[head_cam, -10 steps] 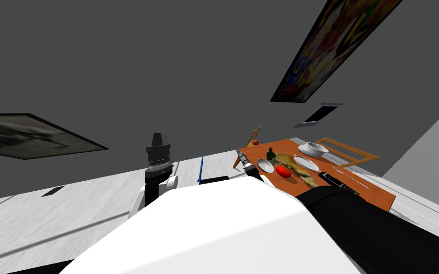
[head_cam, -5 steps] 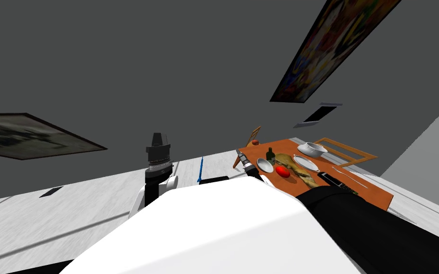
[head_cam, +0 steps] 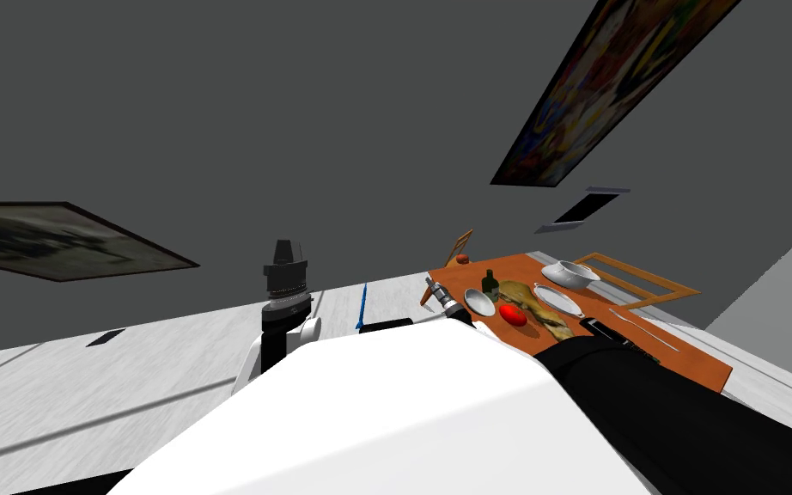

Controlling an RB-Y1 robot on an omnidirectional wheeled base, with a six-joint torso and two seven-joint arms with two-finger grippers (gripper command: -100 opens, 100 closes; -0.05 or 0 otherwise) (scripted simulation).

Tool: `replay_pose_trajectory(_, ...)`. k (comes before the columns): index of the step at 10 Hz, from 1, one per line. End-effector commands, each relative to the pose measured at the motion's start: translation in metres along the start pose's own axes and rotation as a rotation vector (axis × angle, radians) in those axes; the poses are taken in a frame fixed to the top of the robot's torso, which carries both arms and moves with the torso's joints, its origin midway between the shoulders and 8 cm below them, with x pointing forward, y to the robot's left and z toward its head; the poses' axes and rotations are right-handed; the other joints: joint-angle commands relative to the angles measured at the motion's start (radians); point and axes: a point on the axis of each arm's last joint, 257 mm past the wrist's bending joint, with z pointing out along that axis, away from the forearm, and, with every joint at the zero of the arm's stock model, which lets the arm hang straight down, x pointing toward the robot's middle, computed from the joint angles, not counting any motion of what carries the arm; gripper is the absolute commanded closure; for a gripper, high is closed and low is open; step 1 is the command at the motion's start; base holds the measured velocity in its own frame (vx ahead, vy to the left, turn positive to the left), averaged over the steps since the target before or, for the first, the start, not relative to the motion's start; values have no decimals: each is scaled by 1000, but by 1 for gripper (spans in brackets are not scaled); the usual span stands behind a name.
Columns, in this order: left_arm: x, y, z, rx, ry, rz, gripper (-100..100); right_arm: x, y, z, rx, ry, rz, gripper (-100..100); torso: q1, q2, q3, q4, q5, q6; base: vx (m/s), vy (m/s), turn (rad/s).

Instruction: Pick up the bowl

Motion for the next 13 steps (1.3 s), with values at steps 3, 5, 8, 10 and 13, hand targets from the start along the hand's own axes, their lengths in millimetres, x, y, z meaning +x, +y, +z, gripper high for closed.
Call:
replay_pose_trajectory(3,0,0,0,0,0,0,0,20,-34,-19,61,90,-116,-100,0,0,0,0,0,0,13,-32,42)
replay_pose_trajectory(5,0,0,0,0,0,0,0,30,-53,-31,93,140,-179,-100,0,0,0,0,0,0,12,-28,39)
replay_pose_trajectory(8,0,0,0,0,0,0,0,50,-97,-60,164,259,-324,-100,0,0,0,0,0,0,20,-40,64)
replay_pose_trajectory(10,0,0,0,0,0,0,0,55,-112,-71,187,301,-375,-100,-1,0,0,0,0,0,11,-43,31)
replay_pose_trajectory(13,0,0,0,0,0,0,0,63,-141,-94,226,380,-472,-100,0,0,0,0,0,0,13,-24,43)
